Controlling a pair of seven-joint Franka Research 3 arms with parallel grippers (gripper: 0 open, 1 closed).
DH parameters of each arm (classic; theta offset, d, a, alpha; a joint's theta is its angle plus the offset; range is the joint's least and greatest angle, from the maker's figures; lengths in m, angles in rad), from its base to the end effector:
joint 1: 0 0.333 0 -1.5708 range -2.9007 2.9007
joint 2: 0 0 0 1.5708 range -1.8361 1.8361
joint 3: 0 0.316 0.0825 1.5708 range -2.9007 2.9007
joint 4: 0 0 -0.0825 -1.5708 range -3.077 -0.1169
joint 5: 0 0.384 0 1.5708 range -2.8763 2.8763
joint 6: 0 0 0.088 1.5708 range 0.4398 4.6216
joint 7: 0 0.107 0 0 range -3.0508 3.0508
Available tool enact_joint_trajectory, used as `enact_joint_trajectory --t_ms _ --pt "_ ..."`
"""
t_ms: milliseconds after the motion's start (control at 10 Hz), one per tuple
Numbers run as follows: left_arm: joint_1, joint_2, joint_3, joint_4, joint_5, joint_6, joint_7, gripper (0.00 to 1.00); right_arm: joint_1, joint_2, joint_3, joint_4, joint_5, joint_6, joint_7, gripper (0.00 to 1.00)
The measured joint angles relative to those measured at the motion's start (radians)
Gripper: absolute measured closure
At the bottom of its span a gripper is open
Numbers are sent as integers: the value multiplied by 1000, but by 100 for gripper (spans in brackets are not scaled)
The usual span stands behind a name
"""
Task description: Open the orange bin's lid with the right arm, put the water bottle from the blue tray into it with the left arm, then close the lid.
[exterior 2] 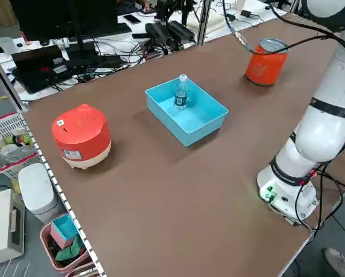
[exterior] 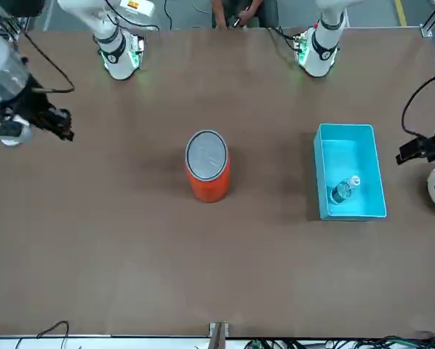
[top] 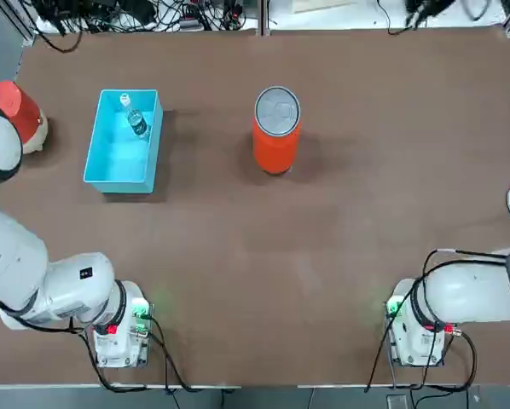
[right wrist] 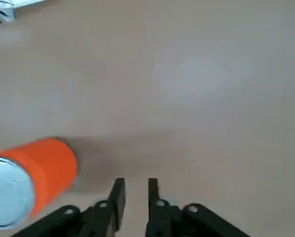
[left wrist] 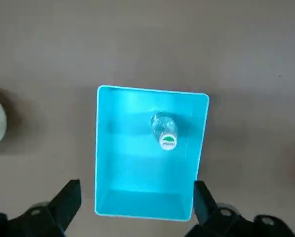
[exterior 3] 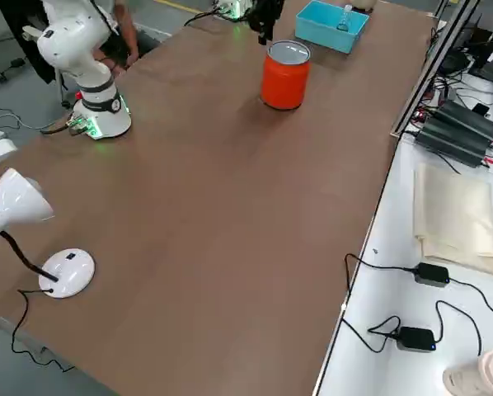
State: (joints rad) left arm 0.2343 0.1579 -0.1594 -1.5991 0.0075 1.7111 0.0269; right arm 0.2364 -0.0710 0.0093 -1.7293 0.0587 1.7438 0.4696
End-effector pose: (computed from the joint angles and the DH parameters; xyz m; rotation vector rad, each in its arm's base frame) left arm 0.6042 0.0522 0.5323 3.1202 0.0752 -0.0670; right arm 0.5287 0.1382 0.6037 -3.0359 0.3530 -0.0916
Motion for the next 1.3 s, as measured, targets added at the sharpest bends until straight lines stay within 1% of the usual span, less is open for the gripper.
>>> enact_joint_trajectory --t_ms 200,300,500,600,800,1000,1200,1300 --pt "-3 2 -6 -130 0 137 -19 0 136 5 6 -19 -6 26 203 88" --pt "-7 3 -10 -200 0 200 -36 0 193 20 6 -25 -34 48 307 89" --pt "-11 3 -15 -317 0 317 -66 1 301 83 7 -33 -93 130 521 90" --pt "-11 4 -16 -356 0 367 -68 1 342 115 7 -33 -102 161 580 92" --pt "-12 8 -24 -431 0 467 -70 2 401 158 7 -32 -103 206 638 93" --pt "-12 9 -25 -488 0 527 -70 4 433 195 7 -31 -102 276 669 93" --pt "-12 10 -26 -528 0 580 -71 7 466 259 6 5 -103 323 722 94" --pt "-12 11 -26 -537 0 592 -71 12 492 303 6 39 -103 326 744 94"
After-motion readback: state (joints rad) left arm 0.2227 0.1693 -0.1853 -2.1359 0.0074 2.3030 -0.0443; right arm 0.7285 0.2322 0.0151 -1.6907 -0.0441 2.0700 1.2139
